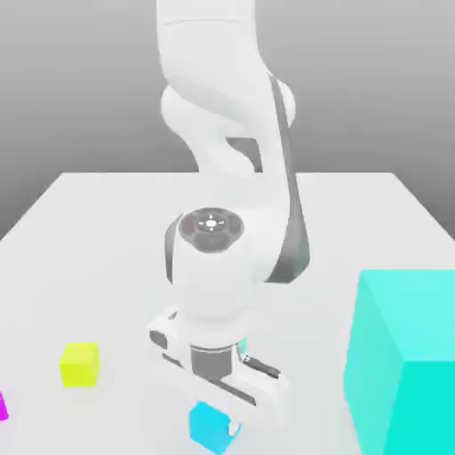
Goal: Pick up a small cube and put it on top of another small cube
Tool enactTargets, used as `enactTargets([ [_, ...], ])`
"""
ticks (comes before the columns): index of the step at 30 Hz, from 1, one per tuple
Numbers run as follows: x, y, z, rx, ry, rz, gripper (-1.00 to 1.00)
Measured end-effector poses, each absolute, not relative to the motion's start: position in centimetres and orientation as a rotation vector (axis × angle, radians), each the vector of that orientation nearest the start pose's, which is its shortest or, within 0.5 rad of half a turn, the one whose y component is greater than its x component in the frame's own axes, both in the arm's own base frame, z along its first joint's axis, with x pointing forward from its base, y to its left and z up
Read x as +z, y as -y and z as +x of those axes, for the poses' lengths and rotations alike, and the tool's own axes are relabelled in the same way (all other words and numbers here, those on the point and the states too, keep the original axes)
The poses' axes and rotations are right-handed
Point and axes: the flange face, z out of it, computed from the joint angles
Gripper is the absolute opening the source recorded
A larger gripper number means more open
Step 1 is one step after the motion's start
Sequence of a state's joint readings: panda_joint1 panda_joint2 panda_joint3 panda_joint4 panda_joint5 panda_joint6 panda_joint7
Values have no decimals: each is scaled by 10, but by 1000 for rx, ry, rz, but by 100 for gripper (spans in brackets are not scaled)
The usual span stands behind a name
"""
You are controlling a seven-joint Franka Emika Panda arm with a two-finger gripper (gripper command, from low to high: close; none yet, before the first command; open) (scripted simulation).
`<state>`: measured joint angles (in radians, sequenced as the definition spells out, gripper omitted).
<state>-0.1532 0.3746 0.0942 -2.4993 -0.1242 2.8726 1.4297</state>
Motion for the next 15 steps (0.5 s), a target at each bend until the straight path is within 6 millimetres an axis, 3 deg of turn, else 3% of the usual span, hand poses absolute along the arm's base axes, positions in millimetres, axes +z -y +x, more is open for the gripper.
enactTargets([
  [4,187,17,462,-4,-1991,-2426,-100],
  [7,229,-1,491,-45,-1884,-2458,-100],
  [11,289,-68,522,-54,-1553,-2659,-100],
  [15,355,-161,529,-45,-1131,-2842,-100],
])
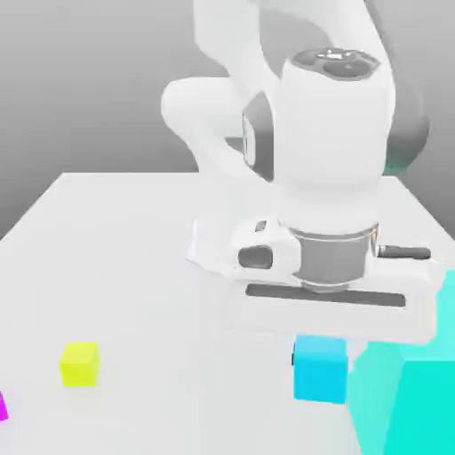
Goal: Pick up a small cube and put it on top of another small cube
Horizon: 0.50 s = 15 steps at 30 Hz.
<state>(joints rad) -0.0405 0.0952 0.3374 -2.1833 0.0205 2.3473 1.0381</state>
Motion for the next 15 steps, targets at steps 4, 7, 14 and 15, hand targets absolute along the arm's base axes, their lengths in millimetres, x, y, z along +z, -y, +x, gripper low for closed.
enactTargets([
  [4,426,-249,509,-28,-687,-2955,-100],
  [7,469,-307,477,-10,-359,-3023,-100],
  [14,401,-305,473,6,-306,-3120,100],
  [15,401,-305,473,6,-306,-3120,100],
])
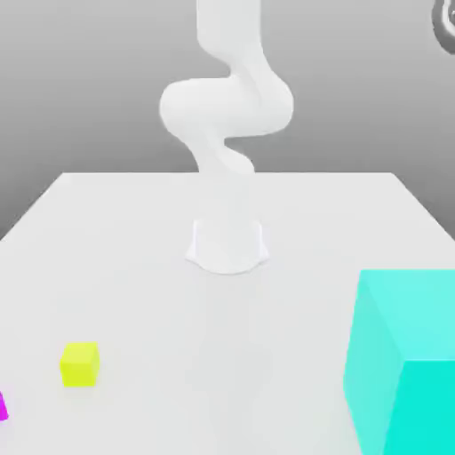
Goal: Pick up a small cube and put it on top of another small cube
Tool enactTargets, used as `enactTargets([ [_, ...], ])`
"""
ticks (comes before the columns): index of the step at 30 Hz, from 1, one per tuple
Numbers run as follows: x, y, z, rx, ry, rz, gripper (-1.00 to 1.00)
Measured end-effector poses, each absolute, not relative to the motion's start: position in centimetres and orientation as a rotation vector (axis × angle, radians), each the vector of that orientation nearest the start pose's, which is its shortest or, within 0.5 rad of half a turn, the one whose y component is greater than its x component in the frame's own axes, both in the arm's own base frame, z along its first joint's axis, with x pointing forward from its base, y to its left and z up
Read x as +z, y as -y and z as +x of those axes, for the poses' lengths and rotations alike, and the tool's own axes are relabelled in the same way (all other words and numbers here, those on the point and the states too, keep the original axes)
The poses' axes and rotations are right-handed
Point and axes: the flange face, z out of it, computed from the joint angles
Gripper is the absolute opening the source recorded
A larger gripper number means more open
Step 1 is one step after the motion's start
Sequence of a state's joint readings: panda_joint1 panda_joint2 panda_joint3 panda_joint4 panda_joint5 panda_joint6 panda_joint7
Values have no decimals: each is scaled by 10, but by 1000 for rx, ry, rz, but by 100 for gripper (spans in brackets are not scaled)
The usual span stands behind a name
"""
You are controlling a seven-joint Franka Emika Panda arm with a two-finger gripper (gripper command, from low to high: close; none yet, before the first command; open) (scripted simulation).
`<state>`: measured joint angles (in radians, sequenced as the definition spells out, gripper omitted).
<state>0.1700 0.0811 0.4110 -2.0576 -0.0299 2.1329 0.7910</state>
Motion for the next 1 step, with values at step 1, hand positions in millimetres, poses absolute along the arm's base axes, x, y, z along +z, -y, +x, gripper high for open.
enactTargets([
  [1,401,-305,473,6,-306,-3120,100],
])
